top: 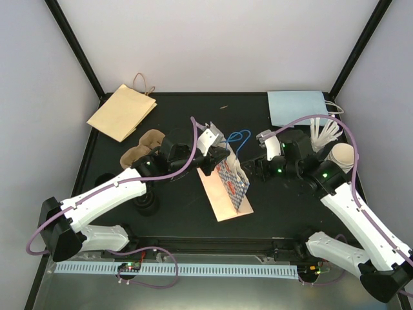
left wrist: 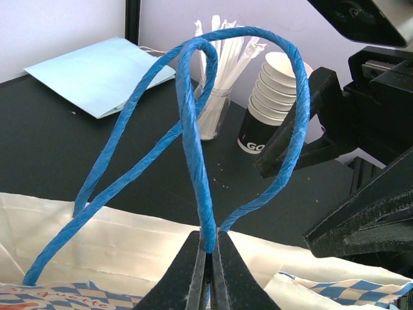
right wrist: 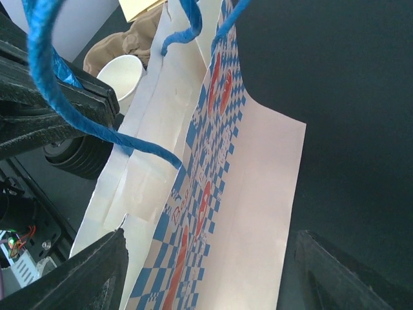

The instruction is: Pack the takeout coffee

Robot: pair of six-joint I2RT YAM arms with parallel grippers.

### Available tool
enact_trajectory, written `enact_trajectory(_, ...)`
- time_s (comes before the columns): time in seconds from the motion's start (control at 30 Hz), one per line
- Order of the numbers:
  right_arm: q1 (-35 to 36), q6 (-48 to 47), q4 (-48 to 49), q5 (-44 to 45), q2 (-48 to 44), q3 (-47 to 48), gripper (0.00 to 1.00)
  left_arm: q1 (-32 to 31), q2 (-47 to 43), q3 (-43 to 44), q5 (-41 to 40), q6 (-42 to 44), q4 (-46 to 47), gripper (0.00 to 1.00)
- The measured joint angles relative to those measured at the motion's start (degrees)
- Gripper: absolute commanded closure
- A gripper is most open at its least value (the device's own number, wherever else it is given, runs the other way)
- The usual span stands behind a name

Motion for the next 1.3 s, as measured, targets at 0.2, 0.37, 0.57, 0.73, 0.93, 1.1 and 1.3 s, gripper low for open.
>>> enact_trajectory(0.2,0.50,-0.13,-0.94,0.55,0.61,1.01,0.27,0.00,0.00,0.00,0.17,0.04,-0.02,0.98)
enact_trajectory(0.37,1.60,-0.15,-1.92,1.46,1.22,2.58,0.30,0.00,0.00,0.00,0.33,0.04,-0.04,0.98)
enact_trajectory(0.57,3.82,-0.09,-2.82,3.48,3.34,3.58,0.35,0.00,0.00,0.00,0.42,0.04,-0.04,0.98)
enact_trajectory(0.73,5.44,-0.02,-3.37,4.70,5.16,4.24,0.37,0.00,0.00,0.00,0.46,0.07,-0.04,0.98)
enact_trajectory(0.93,7.28,0.33,-4.15,8.35,7.76,6.58,0.42,0.00,0.00,0.00,0.61,0.07,-0.04,0.99)
enact_trajectory(1.1,8.35,1.42,-4.35,11.50,10.36,7.37,0.43,0.00,0.02,0.00,1.11,0.17,-0.07,0.98)
enact_trajectory(1.3,8.41,3.10,-3.30,13.53,10.78,7.39,0.45,0.00,0.02,0.00,1.73,0.46,-0.48,0.99)
